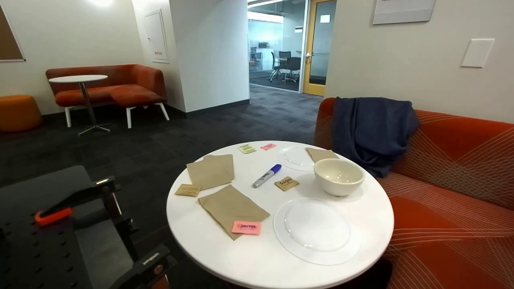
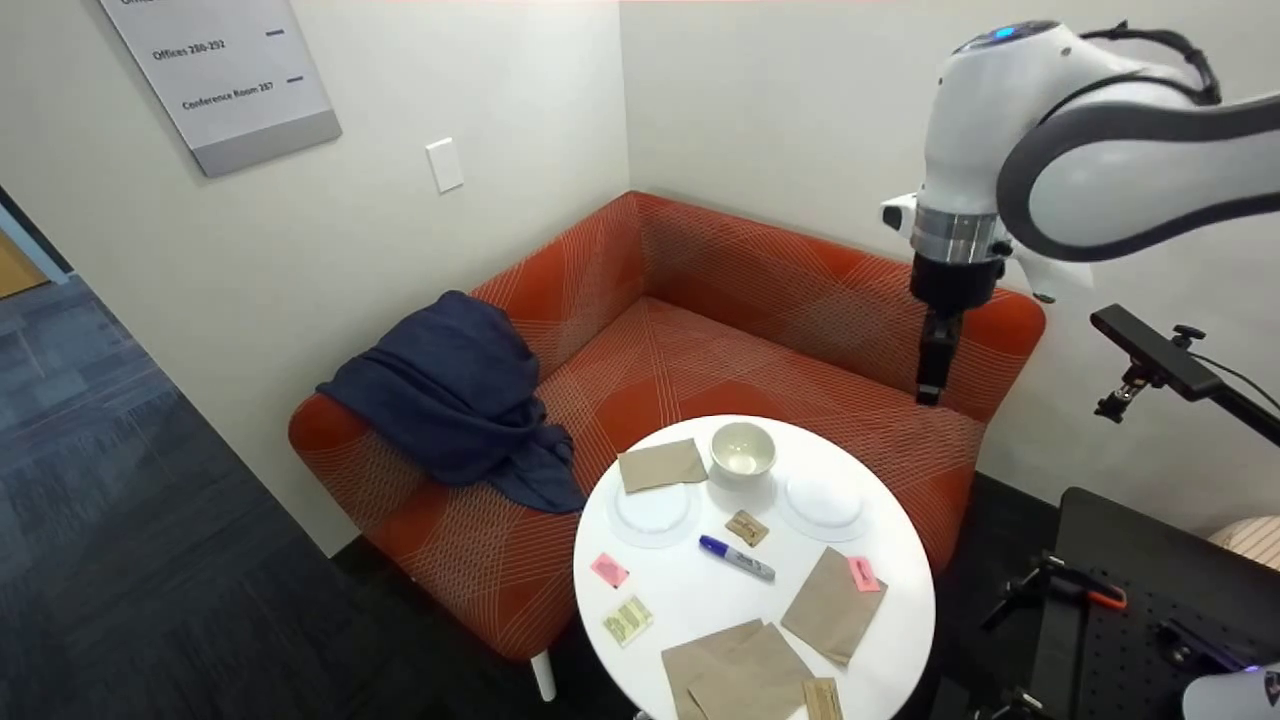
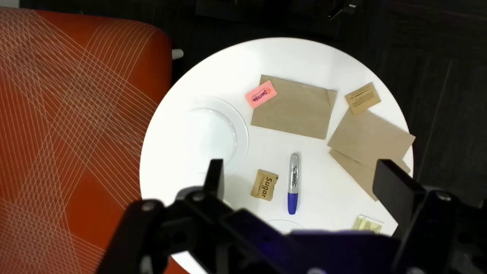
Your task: Put the marker in the bowl
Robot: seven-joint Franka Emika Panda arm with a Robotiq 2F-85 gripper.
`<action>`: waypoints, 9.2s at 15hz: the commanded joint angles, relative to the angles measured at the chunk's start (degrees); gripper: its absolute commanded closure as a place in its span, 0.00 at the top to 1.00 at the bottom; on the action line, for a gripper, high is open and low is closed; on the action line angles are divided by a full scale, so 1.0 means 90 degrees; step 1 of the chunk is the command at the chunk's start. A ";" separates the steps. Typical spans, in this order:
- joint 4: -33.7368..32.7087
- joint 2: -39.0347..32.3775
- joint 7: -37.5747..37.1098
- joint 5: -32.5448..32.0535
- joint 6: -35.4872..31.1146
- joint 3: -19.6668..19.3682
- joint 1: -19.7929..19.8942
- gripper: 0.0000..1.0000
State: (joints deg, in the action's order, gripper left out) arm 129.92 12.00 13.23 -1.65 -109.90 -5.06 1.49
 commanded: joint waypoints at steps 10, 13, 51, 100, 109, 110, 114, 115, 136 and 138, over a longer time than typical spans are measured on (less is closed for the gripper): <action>0.0380 -0.1691 -0.0478 -0.0055 -0.2701 0.0564 -0.0264 1.00; 0.0233 -0.2277 -0.0891 -0.0201 -0.3182 0.0680 -0.0364 1.00; -0.3148 -0.6982 -0.2844 -0.0501 -0.4433 -0.0036 -0.1572 1.00; -0.2138 -0.4947 -0.4321 -0.0801 -0.4041 -0.1014 -0.1406 0.06; -0.1631 -0.5017 -0.6646 -0.1928 -0.4901 -0.2022 -0.1896 0.06; -0.1617 -0.5085 -0.6860 -0.2002 -0.4997 -0.2095 -0.1927 0.06; -0.1616 -0.5331 -0.7571 -0.2215 -0.5275 -0.2355 -0.2106 0.06; -0.1650 -0.5402 -0.7718 -0.2258 -0.5301 -0.2420 -0.2159 0.06; -0.4752 -0.7371 -0.9012 -0.1967 -0.3733 -0.2197 -0.2278 0.06; -0.4953 -0.7455 -0.9143 -0.1967 -0.3546 -0.2154 -0.2217 0.06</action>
State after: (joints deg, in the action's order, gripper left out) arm 89.87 -53.20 -67.12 -19.82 -145.56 -25.28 -19.72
